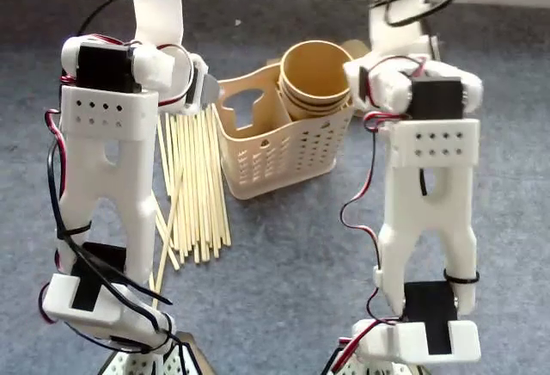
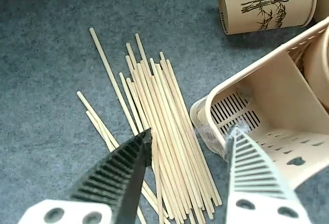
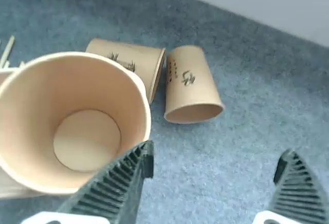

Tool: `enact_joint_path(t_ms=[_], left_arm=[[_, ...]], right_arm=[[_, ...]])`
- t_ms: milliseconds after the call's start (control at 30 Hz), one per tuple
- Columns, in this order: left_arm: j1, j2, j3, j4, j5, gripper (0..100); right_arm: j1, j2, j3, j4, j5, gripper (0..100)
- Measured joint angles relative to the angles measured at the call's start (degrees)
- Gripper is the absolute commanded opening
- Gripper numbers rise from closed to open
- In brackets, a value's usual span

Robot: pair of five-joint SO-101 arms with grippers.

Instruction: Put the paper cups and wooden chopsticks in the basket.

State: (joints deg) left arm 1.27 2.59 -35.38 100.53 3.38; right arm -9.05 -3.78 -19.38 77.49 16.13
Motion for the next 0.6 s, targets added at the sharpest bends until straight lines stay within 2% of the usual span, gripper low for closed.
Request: enact_joint_path(t_ms=[133, 300, 600], left_arm=[[-2.55, 0.00, 0.26, -0.35, 0.00, 25], [-2.90, 0.00, 0.35, -0.53, 0.00, 25], [-2.90, 0.18, 1.14, -0.53, 0.00, 25]], right_arm=[[0.44, 4.31, 7.56, -3.96, -0.44, 35.8], [-0.18, 8.62, 9.93, -6.33, -0.35, 35.8], [1.05, -0.18, 3.78, -2.29, -0.44, 35.8]])
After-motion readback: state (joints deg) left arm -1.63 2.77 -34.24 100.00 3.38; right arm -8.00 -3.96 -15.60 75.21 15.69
